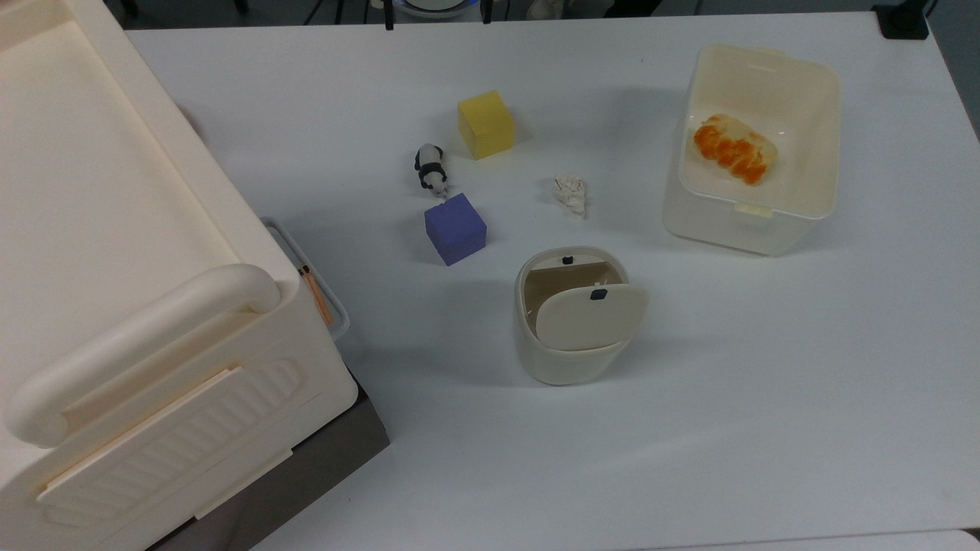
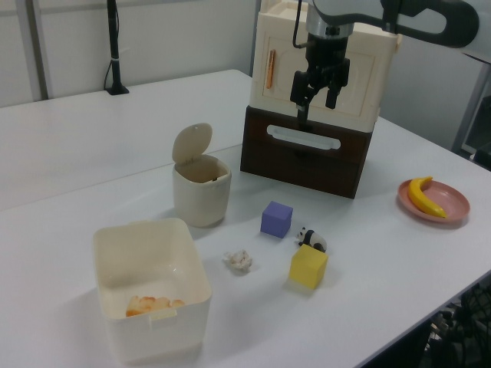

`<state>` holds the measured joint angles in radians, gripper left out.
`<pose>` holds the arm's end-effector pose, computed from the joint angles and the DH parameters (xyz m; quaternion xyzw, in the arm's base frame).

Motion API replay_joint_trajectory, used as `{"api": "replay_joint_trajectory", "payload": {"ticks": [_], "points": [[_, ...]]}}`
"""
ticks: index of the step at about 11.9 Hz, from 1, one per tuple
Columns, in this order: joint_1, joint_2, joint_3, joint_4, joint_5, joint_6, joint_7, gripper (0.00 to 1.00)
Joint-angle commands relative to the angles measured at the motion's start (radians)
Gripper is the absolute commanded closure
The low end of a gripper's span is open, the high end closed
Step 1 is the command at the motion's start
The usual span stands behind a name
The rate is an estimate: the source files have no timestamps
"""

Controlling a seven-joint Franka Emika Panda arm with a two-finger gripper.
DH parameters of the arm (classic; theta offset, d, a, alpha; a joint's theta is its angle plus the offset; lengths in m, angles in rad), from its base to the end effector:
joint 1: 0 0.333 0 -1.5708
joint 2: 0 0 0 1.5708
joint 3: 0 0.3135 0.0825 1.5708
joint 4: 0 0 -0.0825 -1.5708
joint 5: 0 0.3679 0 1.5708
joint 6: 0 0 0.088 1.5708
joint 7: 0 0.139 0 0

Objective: Open the trash can

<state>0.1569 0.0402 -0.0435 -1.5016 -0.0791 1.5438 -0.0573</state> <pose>0.5463 0.0515 0.5977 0.9956 0.0841 0.0022 0.0403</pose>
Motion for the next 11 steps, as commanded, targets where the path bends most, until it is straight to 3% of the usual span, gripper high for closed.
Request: {"api": "replay_joint_trajectory", "payload": {"ticks": [1,11], "points": [[0.004,-0.01,-0.042,-0.012,-0.021,0.015,0.008,0.0],[0.004,0.003,-0.042,-0.017,-0.036,0.07,0.042,0.0]]}}
